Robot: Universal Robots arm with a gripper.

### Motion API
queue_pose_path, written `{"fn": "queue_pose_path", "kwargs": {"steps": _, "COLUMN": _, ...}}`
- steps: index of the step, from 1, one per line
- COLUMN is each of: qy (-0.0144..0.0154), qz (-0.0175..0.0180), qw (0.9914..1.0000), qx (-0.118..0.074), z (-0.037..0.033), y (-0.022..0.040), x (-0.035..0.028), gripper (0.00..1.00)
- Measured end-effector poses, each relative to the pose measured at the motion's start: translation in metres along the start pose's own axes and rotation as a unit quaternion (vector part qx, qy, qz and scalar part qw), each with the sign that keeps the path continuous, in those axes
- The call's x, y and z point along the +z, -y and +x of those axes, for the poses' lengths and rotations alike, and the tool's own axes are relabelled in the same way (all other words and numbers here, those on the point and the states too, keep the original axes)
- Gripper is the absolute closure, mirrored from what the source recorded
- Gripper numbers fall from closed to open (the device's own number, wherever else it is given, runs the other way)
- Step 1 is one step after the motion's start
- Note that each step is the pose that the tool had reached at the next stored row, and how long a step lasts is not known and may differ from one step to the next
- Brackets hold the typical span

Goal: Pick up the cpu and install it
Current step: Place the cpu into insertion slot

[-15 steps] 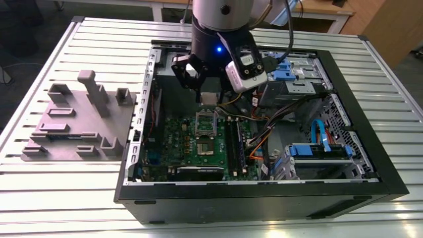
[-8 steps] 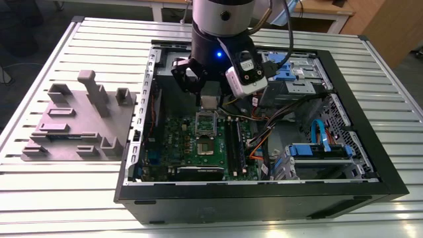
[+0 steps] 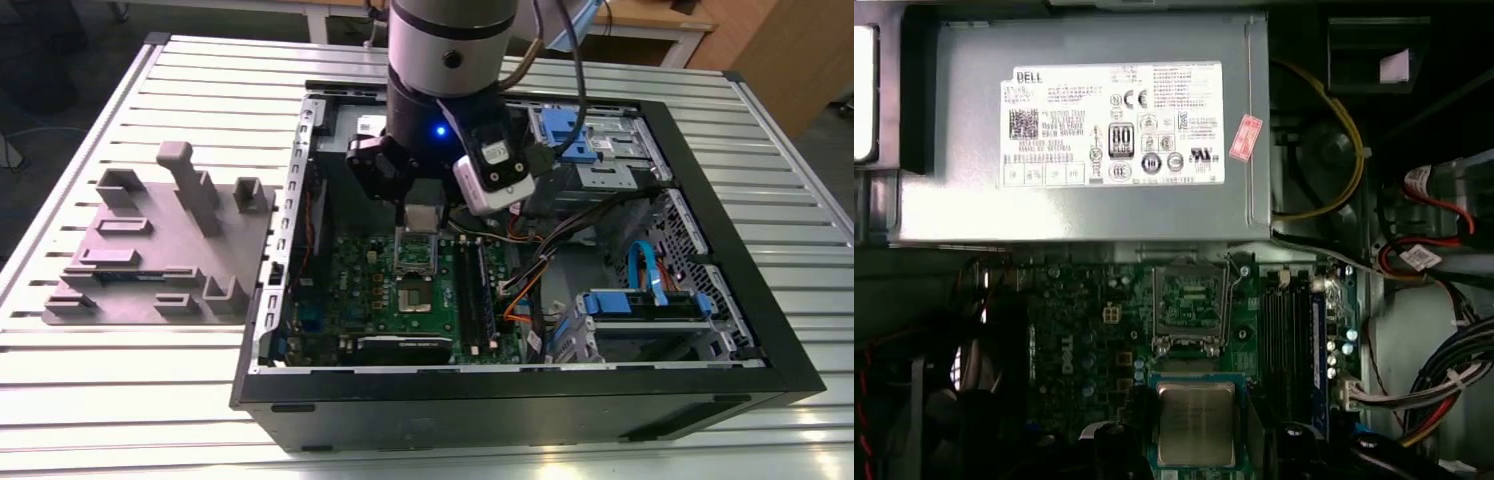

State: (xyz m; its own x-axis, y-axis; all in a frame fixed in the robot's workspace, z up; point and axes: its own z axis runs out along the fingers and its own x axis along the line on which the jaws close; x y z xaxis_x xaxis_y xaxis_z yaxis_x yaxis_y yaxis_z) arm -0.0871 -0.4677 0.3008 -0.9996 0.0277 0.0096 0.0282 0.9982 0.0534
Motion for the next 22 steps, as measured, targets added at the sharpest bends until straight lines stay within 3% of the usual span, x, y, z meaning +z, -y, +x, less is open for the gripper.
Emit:
{"fn": "queue_pose_path", "kwargs": {"steps": 5, "qy": 0.0, "qz": -0.0001, "qw": 1.0, "qx": 0.0, "z": -0.0001, "y": 0.0024, "x": 0.0066, "gripper": 0.53}}
{"fn": "queue_pose_path", "kwargs": {"steps": 17, "qy": 0.0, "qz": 0.0, "qw": 1.0, "qx": 0.0, "z": -0.0003, "y": 0.0061, "x": 0.0074, "gripper": 0.53}}
{"fn": "queue_pose_path", "kwargs": {"steps": 22, "qy": 0.0, "qz": 0.0, "qw": 1.0, "qx": 0.0, "z": -0.0003, "y": 0.0068, "x": 0.0106, "gripper": 0.53}}
